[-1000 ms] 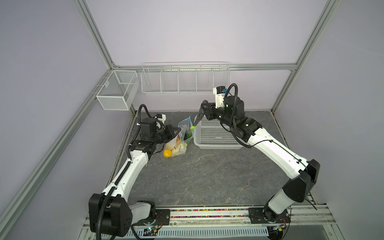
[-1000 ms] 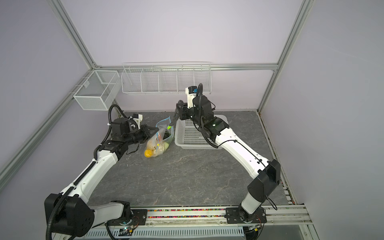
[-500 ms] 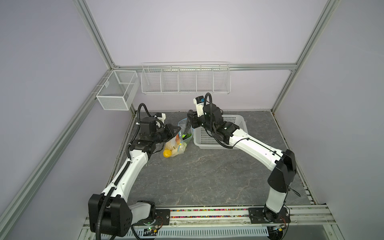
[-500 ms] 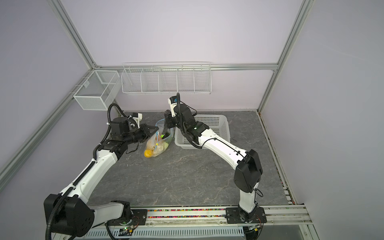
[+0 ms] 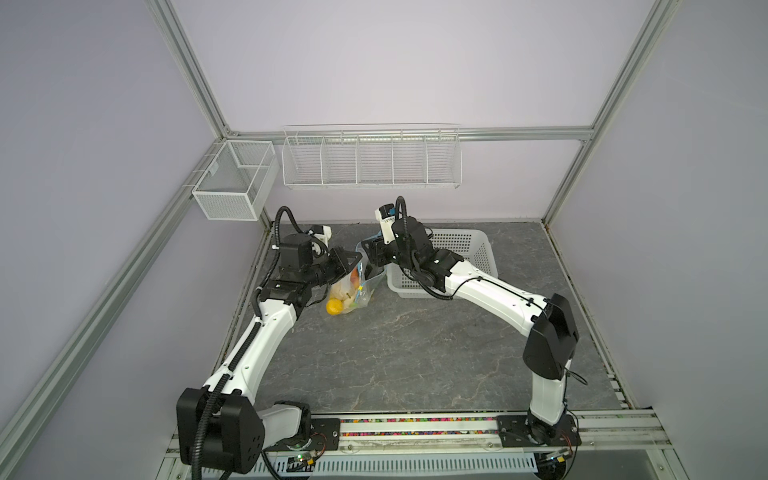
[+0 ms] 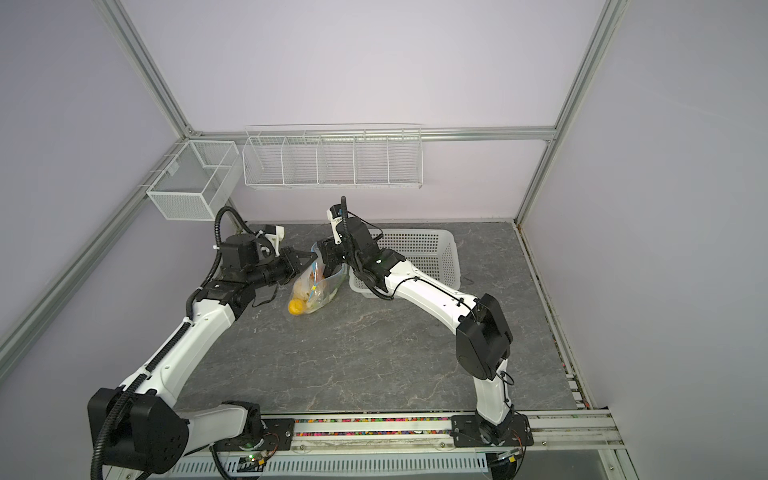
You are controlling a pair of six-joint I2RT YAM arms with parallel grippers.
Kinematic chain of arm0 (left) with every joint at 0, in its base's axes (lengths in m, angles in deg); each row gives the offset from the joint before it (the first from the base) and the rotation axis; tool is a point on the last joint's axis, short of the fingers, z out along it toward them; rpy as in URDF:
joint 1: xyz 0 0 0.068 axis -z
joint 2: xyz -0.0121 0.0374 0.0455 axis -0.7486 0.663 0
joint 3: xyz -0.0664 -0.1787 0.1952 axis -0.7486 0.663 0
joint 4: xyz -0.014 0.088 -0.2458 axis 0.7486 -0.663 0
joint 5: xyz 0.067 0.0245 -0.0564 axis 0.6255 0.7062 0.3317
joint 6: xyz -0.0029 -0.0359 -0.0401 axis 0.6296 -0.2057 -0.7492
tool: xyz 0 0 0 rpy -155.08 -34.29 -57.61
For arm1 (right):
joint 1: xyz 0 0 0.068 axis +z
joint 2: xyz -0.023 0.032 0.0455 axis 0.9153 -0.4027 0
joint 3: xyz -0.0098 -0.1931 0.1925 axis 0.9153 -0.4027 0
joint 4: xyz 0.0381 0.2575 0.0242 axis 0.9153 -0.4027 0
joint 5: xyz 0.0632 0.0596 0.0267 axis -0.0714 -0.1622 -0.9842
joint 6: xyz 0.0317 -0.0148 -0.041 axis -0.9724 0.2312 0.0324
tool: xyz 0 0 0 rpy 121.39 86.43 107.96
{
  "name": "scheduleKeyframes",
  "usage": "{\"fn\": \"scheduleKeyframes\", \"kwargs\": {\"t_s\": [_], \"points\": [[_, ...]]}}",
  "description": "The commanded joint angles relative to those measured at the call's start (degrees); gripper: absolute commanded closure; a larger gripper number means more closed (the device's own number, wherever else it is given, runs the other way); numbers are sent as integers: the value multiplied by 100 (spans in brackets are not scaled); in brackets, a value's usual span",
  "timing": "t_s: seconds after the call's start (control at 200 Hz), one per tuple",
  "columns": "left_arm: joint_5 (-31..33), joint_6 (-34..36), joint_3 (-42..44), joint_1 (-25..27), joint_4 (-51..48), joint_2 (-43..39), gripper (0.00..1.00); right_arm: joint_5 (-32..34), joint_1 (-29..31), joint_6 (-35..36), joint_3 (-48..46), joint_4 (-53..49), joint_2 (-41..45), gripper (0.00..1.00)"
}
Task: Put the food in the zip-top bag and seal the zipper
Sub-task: 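Carry the eggplant with the right gripper over the bag mouth, then lower the eggplant into the bag and open the right gripper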
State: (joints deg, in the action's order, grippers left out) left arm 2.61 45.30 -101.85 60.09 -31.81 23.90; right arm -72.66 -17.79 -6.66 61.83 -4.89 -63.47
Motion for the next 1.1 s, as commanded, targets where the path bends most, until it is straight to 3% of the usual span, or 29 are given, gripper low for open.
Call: {"fn": "scheduleKeyframes", "kwargs": {"t_s": [0.0, 0.12, 0.28, 0.5, 0.725, 0.91, 1.095], "points": [[-52, -7, -164, -39, 127, -93, 100, 25, -68, 46, 239, -53, 120, 38], [-68, -9, -157, -54, 119, -91, 100, -344, -237, 147, 291, -402, 318, 36], [-103, -32, -103, -55, 152, -90, 100, -808, -620, 432, -745, -566, 1254, 29], [-173, -105, 17, -81, 275, -91, 100, -570, -820, 708, -2466, -1118, 2637, 25], [-220, -136, 26, -81, 295, -135, 100, -328, -813, 464, -4051, -1358, 3253, 25], [-182, -80, 92, -107, 151, -172, 100, -85, -804, 578, -4915, -636, 3089, 26], [-177, -169, 237, -111, 305, -297, 100, 136, -897, 817, -5103, 86, 2483, 25]]}}
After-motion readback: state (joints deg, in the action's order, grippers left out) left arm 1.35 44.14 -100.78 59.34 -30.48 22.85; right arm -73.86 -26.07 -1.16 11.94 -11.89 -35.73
